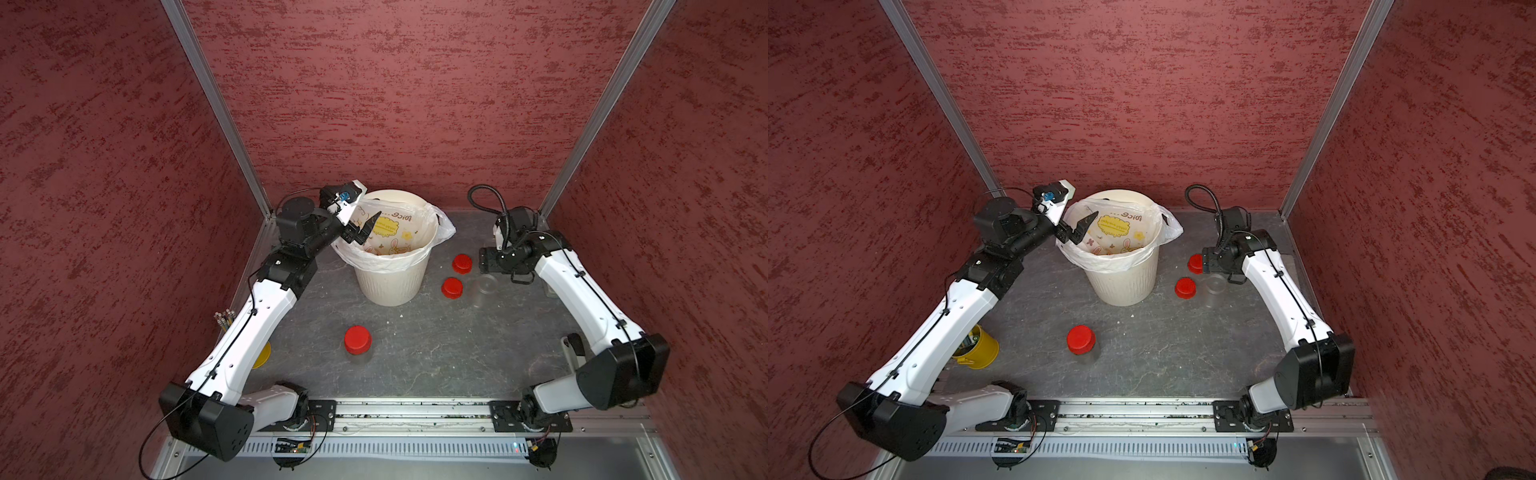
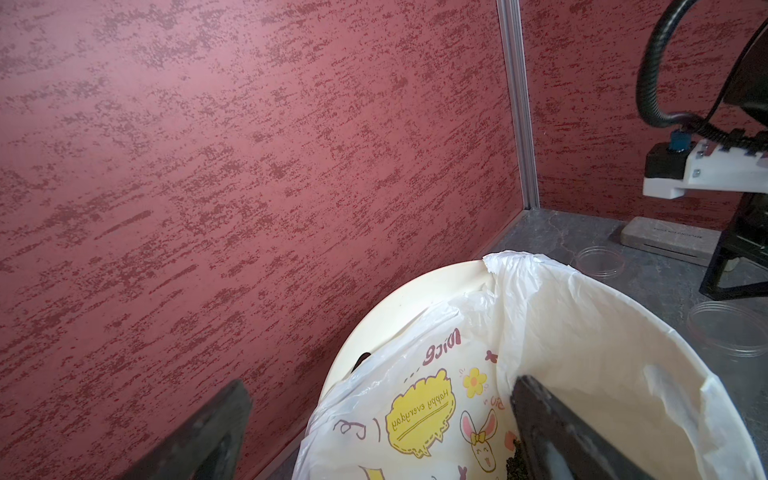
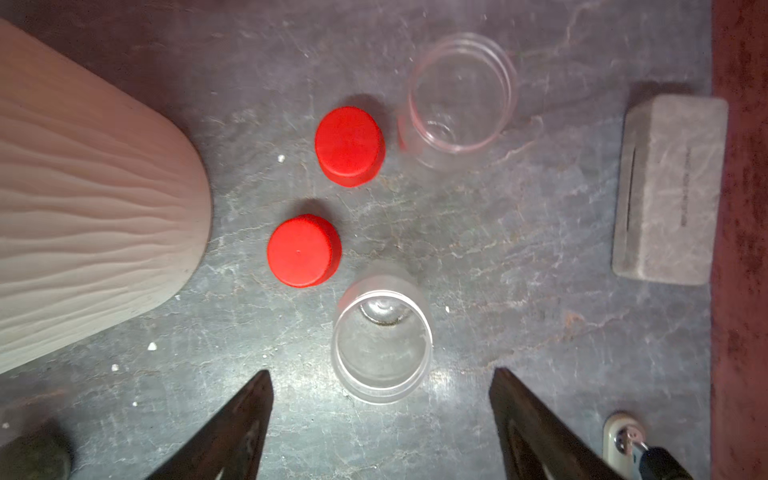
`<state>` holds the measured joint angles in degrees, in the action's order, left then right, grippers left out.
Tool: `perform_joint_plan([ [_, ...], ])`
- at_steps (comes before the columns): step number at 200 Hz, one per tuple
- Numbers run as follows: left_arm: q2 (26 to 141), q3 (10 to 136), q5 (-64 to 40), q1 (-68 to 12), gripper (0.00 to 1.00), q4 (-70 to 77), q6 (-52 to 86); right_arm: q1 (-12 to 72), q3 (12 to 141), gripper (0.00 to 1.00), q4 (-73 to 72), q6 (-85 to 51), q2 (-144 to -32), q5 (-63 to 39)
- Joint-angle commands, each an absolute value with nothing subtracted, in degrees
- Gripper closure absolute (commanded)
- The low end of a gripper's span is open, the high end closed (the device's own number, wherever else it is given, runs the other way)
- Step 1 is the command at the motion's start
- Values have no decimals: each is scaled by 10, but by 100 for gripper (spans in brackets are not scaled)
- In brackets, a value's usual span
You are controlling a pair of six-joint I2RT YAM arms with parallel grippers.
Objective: Empty moldy tea leaves from jars
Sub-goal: Place the jar at the center of the board, then pick up the jar from the center of the board.
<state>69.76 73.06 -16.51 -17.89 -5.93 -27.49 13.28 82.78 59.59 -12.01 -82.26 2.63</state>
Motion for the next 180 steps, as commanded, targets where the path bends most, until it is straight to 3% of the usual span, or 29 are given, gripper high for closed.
perform_joint_plan([
  [1, 678, 726, -180, -174, 0, -32, -269, 129, 826, 2, 521, -122, -781, -35],
  [63, 667, 717, -229, -146, 0, -10, -212, 144, 762, 3, 383, -101, -680, -202],
  [115, 654, 712, -245, -112, 0, -11, -168, 215, 719, 2, 357, -64, -638, -225],
  [180, 651, 712, -240, -83, 0, -18, -131, 402, 675, 3, 314, -31, -637, -190],
])
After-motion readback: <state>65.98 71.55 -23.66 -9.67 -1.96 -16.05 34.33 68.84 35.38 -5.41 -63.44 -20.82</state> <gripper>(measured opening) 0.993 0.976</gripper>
